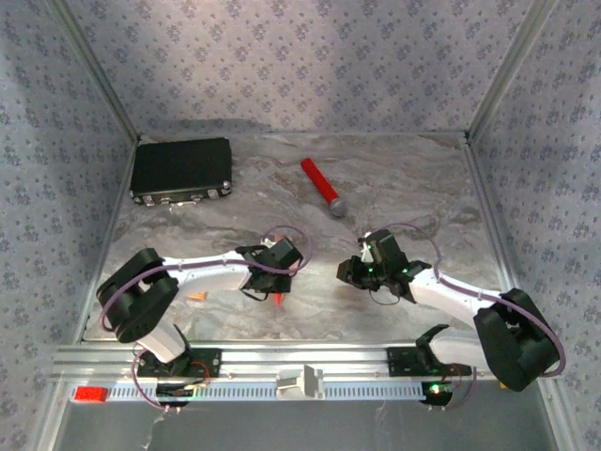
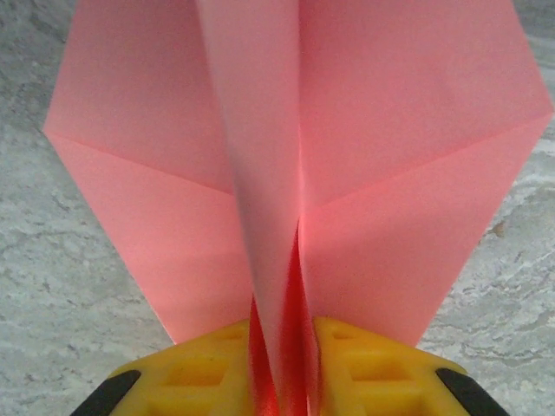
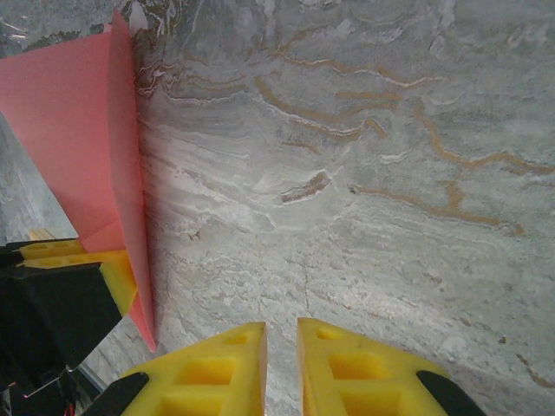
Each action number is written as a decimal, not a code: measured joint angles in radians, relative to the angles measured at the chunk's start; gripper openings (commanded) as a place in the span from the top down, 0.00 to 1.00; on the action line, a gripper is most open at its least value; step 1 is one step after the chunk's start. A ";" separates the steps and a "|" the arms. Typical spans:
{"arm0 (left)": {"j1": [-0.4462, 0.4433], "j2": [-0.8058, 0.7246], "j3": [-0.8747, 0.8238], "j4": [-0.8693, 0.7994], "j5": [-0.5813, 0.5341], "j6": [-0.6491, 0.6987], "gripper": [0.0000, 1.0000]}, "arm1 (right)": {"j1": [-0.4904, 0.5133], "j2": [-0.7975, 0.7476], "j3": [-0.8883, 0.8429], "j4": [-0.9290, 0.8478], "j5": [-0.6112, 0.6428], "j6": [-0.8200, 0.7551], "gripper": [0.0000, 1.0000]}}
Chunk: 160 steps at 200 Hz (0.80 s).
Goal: Fold a paper plane with a square sheet of paper (pick it up from the middle)
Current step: Turn over the paper plane at the bottom-center of the table.
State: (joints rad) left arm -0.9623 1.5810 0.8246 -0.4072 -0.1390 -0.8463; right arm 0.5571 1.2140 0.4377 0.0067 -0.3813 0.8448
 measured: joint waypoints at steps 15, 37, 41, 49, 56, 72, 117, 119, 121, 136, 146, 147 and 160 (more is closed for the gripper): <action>-0.002 0.012 0.006 -0.003 -0.004 0.000 0.77 | 0.000 0.000 0.000 0.001 0.000 0.000 0.82; -0.008 0.033 0.030 -0.013 -0.013 -0.003 0.74 | 0.000 0.000 0.000 0.001 0.000 0.000 0.82; -0.010 0.037 0.035 -0.015 -0.015 -0.004 0.74 | 0.000 0.000 0.000 0.001 0.000 0.000 0.82; -0.014 0.045 0.045 -0.020 -0.021 -0.004 0.74 | 0.000 0.001 0.000 0.001 0.000 0.000 0.82; -0.018 0.053 0.054 -0.024 -0.027 -0.005 0.72 | 0.000 0.002 0.000 0.001 0.000 0.000 0.82; -0.028 0.072 0.074 -0.037 -0.040 -0.013 0.67 | 0.000 0.002 0.000 0.001 0.000 0.000 0.82; -0.046 0.117 0.126 -0.070 -0.065 -0.049 0.59 | 0.000 0.002 0.000 0.001 0.000 0.000 0.82; -0.046 0.119 0.128 -0.071 -0.065 -0.051 0.59 | 0.000 0.002 0.000 0.001 0.000 0.000 0.82; -0.046 0.122 0.130 -0.072 -0.066 -0.055 0.59 | 0.000 0.002 0.000 0.001 0.000 0.000 0.82; -0.051 0.132 0.144 -0.080 -0.072 -0.065 0.58 | 0.000 0.002 0.000 0.000 0.000 0.000 0.82; -0.054 0.140 0.153 -0.090 -0.079 -0.073 0.58 | 0.000 0.002 0.000 0.000 0.000 0.000 0.82; -0.055 0.141 0.154 -0.091 -0.080 -0.073 0.58 | 0.000 0.002 0.000 0.000 0.000 0.000 0.82; -0.055 0.146 0.162 -0.097 -0.085 -0.084 0.58 | 0.000 0.000 0.000 0.000 0.000 0.000 0.82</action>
State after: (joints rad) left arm -1.0176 1.7267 0.9867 -0.5045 -0.2241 -0.9302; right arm 0.5571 1.2144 0.4377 0.0067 -0.3809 0.8444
